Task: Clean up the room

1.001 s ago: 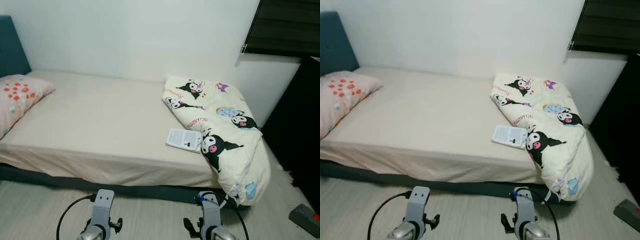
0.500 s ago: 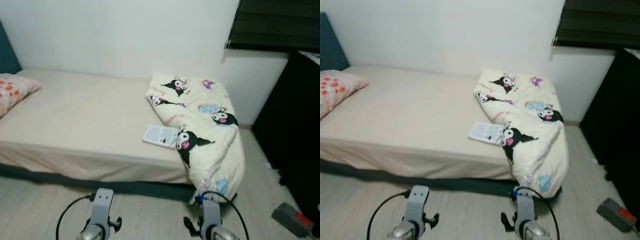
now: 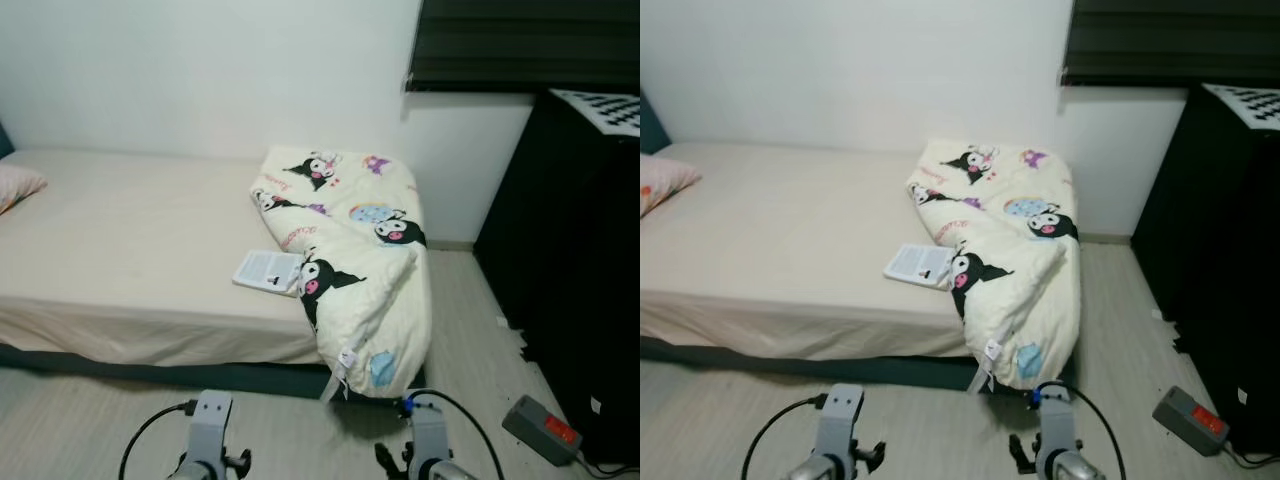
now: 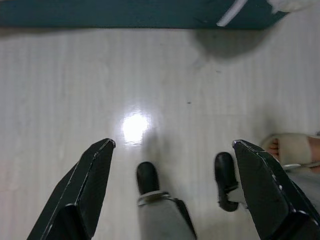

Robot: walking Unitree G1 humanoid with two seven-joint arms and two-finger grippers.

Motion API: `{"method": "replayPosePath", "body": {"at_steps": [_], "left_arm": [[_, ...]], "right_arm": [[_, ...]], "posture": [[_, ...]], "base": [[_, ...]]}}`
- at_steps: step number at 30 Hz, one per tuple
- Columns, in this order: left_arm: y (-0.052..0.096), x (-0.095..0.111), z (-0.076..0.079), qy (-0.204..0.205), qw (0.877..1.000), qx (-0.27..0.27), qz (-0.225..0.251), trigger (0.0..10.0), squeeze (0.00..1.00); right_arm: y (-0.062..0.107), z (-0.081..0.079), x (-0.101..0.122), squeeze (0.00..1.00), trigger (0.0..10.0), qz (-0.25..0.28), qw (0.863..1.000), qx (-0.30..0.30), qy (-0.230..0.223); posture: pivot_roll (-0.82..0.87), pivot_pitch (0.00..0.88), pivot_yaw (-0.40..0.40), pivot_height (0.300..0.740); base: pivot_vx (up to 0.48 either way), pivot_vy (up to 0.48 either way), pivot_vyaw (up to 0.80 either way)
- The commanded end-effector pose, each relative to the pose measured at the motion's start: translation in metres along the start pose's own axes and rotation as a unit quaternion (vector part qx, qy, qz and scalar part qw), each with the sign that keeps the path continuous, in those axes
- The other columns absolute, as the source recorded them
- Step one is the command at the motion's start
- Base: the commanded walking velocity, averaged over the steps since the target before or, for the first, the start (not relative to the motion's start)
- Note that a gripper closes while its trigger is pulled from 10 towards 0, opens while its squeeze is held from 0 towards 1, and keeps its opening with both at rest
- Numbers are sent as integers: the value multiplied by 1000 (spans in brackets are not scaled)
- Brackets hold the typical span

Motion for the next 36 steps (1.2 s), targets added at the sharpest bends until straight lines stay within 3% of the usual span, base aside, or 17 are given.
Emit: {"method": "replayPosePath", "body": {"at_steps": [1, 21, 36], "left_arm": [[1, -4, -3, 10, 1000, 3, -8, 10000, 0], [2, -8, -2, 2, 1000, -7, -13, 10000, 0], [-1, 1, 7, -5, 1000, -21, 0, 10000, 0]], "right_arm": [[-1, -5, -1, 0, 10000, -4, 1000, 4, -5], [0, -9, -9, 0, 10000, -11, 1000, 7, -15], [1, -1, -5, 0, 10000, -3, 1000, -2, -15]], "posture": [[63, 0, -53, 740], [46, 0, -32, 740], [23, 0, -19, 740]], "base": [[0, 0, 0], [300, 0, 0], [412, 0, 0]]}}
Point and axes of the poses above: a point about 5 cm out from each wrist's last joint towards the gripper, its own y axis pointing back from the gripper into the wrist, its own x axis along the axis of the wrist's last joint, z = x × y, the point moved 6 cm from there along -y, pointing out of the wrist towards the gripper, and after that the axes turned 14 degrees about y, right-handed, at the moved point
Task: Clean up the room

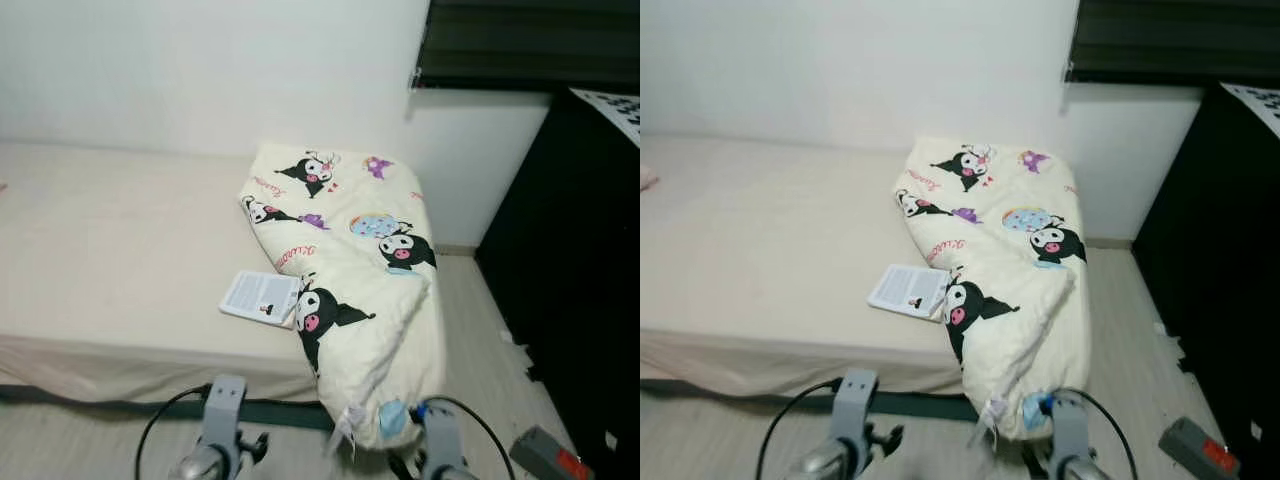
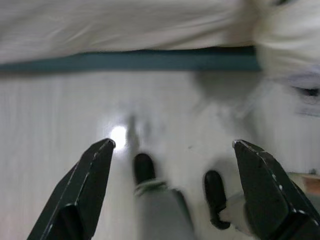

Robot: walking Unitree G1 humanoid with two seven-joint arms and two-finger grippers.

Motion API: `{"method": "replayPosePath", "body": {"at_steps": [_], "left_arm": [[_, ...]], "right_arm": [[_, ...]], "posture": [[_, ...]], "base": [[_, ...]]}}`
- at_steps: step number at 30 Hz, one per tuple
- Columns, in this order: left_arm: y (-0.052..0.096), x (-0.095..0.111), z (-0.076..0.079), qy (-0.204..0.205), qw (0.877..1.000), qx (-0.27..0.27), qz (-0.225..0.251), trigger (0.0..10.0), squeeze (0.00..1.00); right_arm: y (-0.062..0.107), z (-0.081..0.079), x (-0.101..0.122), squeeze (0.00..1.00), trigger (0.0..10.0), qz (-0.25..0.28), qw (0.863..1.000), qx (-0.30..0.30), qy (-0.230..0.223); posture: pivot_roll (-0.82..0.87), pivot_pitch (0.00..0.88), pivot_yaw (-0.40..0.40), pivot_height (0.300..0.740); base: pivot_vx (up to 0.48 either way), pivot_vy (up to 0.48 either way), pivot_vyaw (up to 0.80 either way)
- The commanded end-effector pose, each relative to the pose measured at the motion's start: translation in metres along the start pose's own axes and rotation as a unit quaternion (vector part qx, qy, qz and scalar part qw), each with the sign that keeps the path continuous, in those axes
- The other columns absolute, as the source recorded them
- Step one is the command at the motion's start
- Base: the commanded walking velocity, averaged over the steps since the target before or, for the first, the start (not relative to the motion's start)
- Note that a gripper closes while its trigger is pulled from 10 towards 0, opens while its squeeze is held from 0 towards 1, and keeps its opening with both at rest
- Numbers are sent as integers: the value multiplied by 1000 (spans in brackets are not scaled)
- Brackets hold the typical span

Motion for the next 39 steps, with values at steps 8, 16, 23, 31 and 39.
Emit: {"method": "replayPosePath", "body": {"at_steps": [8, 16, 23, 31, 39], "left_arm": [[-3, 16, 5, -10, 1000, -8, 20, 10000, 0], [-5, 58, 11, 32, 995, -35, 87, 10000, 0], [-4, 81, 20, 65, 988, -71, 122, 10000, 0], [-4, 111, 37, 149, 971, -116, 149, 10000, 0], [-8, 107, 44, 279, 944, -136, 109, 10000, 0]], "right_arm": [[1, 7, -3, 0, 10000, -6, 1000, -14, 1], [13, 79, 22, 0, 10000, 31, 988, -138, -64], [23, 115, 41, 0, 10000, 57, 976, -190, -84], [39, 148, 111, 0, 10000, 174, 955, -209, -114], [42, 148, 143, 0, 10000, 219, 948, -197, -118]], "posture": [[21, 0, -17, 740], [14, 0, -11, 740], [1, 0, -5, 730], [-5, 0, -10, 695], [-3, 0, -13, 660]], "base": [[415, 0, 0], [382, 0, 0], [109, 0, 0], [0, 0, 0], [0, 0, 0]]}}
Point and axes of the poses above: a point about 5 cm out from each wrist's last joint towards the gripper, its own y axis pointing back from the gripper into the wrist, its own x axis along the axis of the wrist's last joint, z = x × y, the point moved 6 cm from there along -y, pointing out of the wrist towards the gripper, and after that the axes turned 14 degrees about y, right-handed, at the moved point
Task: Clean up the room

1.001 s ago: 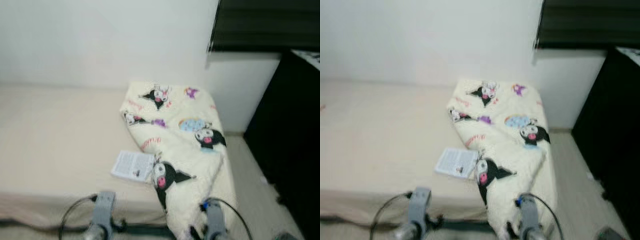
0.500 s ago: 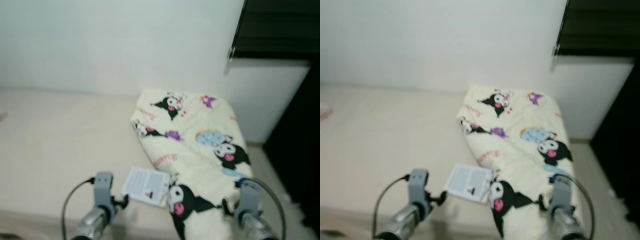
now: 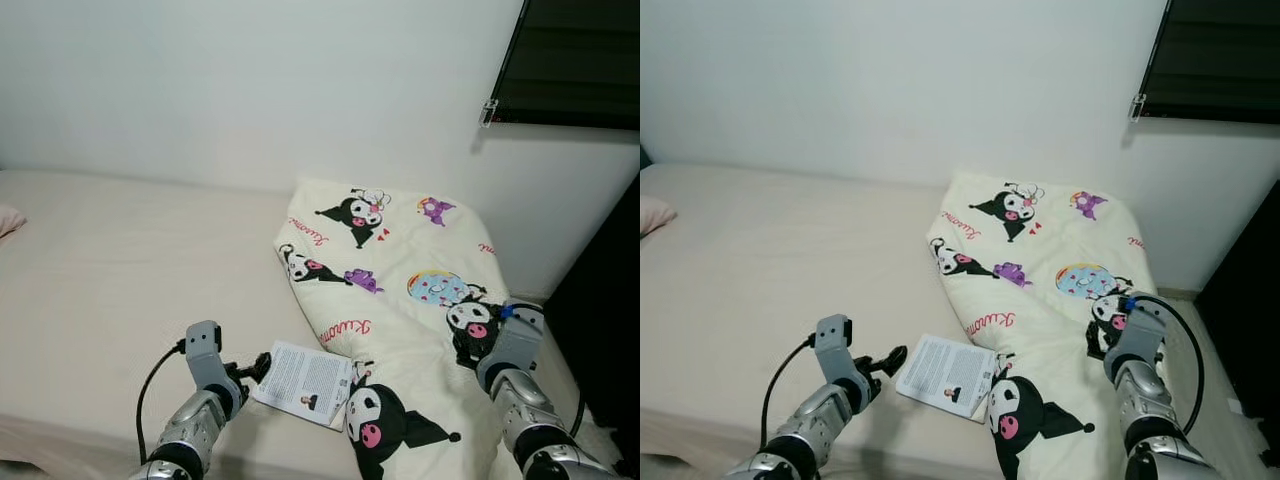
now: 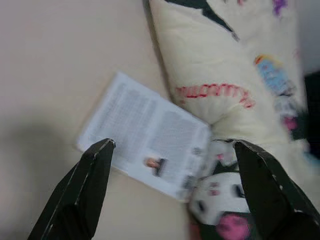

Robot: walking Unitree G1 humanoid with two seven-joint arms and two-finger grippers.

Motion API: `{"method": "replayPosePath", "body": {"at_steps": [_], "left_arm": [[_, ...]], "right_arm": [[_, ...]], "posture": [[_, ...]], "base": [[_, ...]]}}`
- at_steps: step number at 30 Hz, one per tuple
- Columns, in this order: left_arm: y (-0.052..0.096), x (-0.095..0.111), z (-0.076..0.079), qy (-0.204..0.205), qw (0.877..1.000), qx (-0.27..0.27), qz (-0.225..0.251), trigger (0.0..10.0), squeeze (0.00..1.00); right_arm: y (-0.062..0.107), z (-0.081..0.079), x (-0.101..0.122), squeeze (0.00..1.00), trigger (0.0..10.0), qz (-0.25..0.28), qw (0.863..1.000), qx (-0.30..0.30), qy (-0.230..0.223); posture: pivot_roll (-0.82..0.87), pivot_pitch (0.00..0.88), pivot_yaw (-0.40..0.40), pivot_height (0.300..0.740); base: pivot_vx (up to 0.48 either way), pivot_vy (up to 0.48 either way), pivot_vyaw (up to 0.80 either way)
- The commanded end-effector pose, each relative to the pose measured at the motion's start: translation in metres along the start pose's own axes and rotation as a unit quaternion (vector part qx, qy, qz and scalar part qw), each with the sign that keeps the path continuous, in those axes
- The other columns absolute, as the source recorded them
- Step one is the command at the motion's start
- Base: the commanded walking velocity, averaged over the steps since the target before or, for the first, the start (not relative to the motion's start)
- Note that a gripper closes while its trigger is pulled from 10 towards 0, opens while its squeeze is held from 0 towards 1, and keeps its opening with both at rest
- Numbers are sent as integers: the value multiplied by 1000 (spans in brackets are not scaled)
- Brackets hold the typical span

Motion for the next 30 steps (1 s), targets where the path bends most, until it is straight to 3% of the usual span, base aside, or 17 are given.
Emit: {"method": "replayPosePath", "body": {"at_steps": [1, 4, 8, 10, 12, 15, 21, 30], "left_arm": [[-1, -8, 2, 30, 999, -4, -16, 10000, 0], [-2, -14, 7, 57, 998, -10, -35, 10000, 0], [-1, -21, 6, 28, 998, -4, -55, 10000, 0], [-2, -24, 4, 34, 998, 5, -60, 10000, 0], [-4, -26, 9, 68, 996, 12, -58, 10000, 0], [-5, -24, 12, 77, 995, 9, -54, 10000, 0], [-13, -19, 32, 124, 991, -8, -47, 10000, 0], [-16, -24, 45, 157, 986, -15, -57, 10000, 0]], "right_arm": [[-2, 0, 9, 0, 10000, 15, 1000, 0, -9], [-4, -4, 21, 0, 10000, 31, 999, 9, -12], [-5, -7, 27, 0, 10000, 40, 999, 17, -10], [-6, -10, 31, 0, 10000, 45, 999, 21, -10], [-6, -15, 37, 0, 10000, 56, 998, 31, -8], [-7, -16, 39, 0, 10000, 59, 998, 33, -7], [-8, -20, 48, 0, 10000, 71, 997, 42, -7], [-8, -23, 51, 0, 10000, 78, 996, 49, -5]], "posture": [[-3, 0, -13, 660], [-3, 0, -15, 645], [-6, 0, -15, 635], [-9, 0, -16, 630], [-16, 0, -14, 615], [-16, 0, -14, 610], [-26, 0, -8, 585], [-40, 0, 1, 565]], "base": [[0, 0, 0], [0, 0, 0], [0, 0, 0], [0, 0, 0], [0, 0, 0], [0, 0, 0], [0, 0, 0], [0, 0, 0]]}}
Point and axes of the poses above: a point about 5 cm out from each wrist's last joint towards the gripper, its own y axis pointing back from the gripper into the wrist, its own x axis along the axis of the wrist's last joint, z = x × y, the point moved 6 cm from there along -y, pointing out of the wrist towards the gripper, and after that the axes turned 14 degrees about y, right-handed, at the moved point
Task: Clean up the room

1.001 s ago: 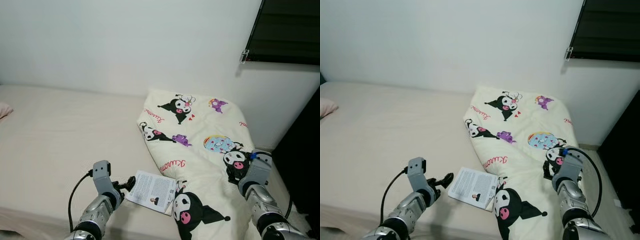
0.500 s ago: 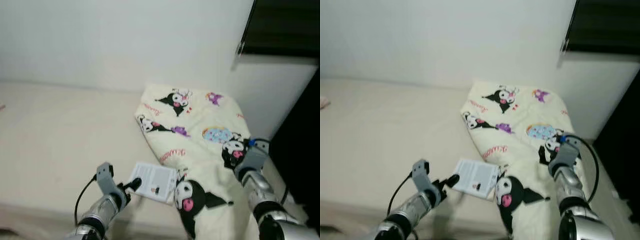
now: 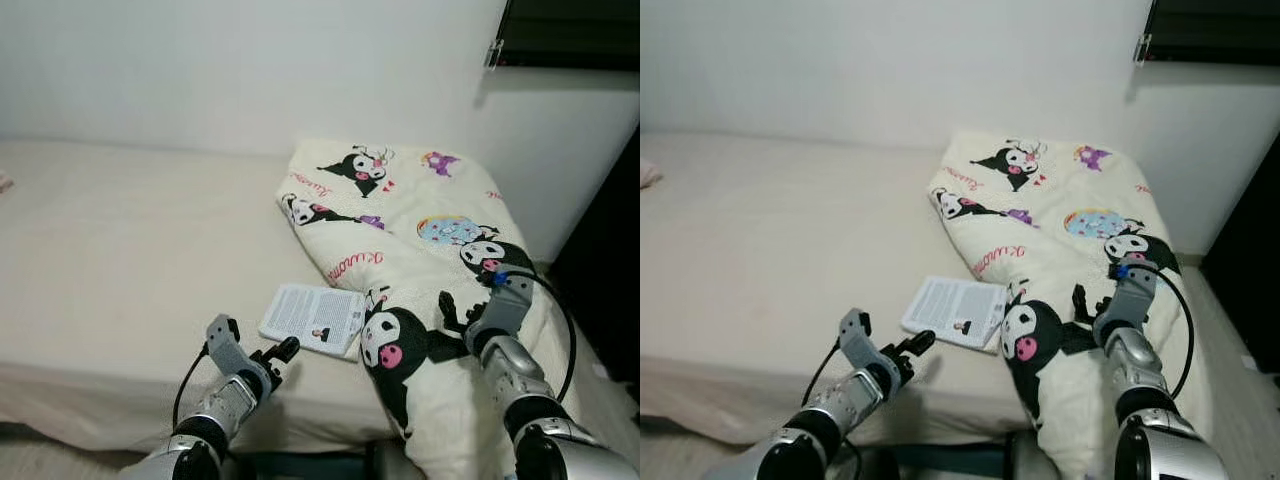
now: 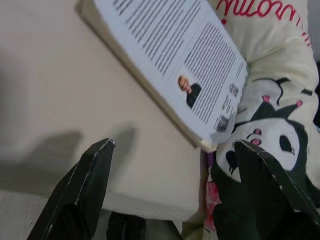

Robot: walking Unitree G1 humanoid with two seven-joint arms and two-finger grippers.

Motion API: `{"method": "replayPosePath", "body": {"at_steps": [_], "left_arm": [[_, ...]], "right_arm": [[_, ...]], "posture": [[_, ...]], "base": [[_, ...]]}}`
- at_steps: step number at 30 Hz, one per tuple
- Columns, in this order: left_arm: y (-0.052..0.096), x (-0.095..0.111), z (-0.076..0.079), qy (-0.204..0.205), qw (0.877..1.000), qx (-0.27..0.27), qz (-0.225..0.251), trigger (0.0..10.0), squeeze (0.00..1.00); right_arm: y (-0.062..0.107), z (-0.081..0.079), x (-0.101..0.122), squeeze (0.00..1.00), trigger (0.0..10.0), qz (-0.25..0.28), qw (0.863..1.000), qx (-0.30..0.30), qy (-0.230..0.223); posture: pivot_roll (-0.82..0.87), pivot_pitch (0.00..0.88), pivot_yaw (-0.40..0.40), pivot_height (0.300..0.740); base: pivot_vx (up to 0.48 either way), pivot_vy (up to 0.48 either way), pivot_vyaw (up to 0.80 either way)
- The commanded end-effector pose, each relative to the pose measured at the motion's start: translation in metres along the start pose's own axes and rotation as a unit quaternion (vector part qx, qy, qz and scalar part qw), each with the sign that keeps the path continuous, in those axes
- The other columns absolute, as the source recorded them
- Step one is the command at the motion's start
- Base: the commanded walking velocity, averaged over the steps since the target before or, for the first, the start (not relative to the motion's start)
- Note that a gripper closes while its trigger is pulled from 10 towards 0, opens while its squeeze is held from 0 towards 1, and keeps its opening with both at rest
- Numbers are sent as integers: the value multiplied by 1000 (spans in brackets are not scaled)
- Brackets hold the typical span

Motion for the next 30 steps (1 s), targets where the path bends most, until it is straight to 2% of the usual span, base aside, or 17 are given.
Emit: {"method": "replayPosePath", "body": {"at_steps": [1, 5, 10, 17, 21, 24, 25, 28, 30], "left_arm": [[-4, -7, 7, 21, 1000, 4, -15, 10000, 0], [-5, -15, 10, 33, 999, 10, -30, 10000, 0], [-6, -19, 12, -23, 999, 2, -33, 10000, 0], [-4, -27, 12, -7, 999, -7, -53, 10000, 0], [-5, -25, 11, -17, 999, 4, -45, 10000, 0], [-6, -6, 8, 28, 999, 37, 8, 10000, 0], [-6, -6, 8, 28, 999, 37, 8, 10000, 0], [-7, 1, 11, 67, 996, 48, 26, 10000, 0], [-7, 7, 7, 74, 994, 67, 45, 10000, 0]], "right_arm": [[-2, -4, 9, 0, 10000, 17, 1000, 5, -4], [-2, -5, 9, 0, 10000, 18, 1000, 7, -2], [0, -8, 14, 0, 10000, 41, 999, 17, 6], [-1, -10, 12, 0, 10000, 34, 999, 20, 17], [-1, -10, 13, 0, 10000, 34, 999, 19, 17], [-1, -9, 14, 0, 10000, 36, 999, 19, 19], [-1, -9, 14, 0, 10000, 36, 999, 19, 19], [0, -8, 14, 0, 10000, 38, 999, 19, 20], [0, -8, 15, 0, 10000, 42, 999, 18, 23]], "posture": [[-43, 0, 3, 560], [-44, 0, 3, 550], [-44, 0, 2, 545], [-45, 0, 5, 545], [-47, 0, 6, 545], [-55, 0, 9, 545], [-55, 0, 9, 545], [-60, 0, 9, 545], [-64, 0, 11, 545]], "base": [[0, 0, 0], [0, 0, 0], [0, 0, 0], [0, 0, -688], [0, 0, -695], [0, 0, -700], [0, 0, -700], [0, 0, -700], [0, 0, -700]]}}
Point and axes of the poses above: a point about 5 cm out from each wrist's last joint towards the gripper, its own y axis pointing back from the gripper into the wrist, its own x axis along the axis of the wrist's last joint, z = x × y, the point moved 6 cm from there along -y, pointing out of the wrist towards the gripper, and after that the axes turned 14 degrees about y, right-handed, at the moved point
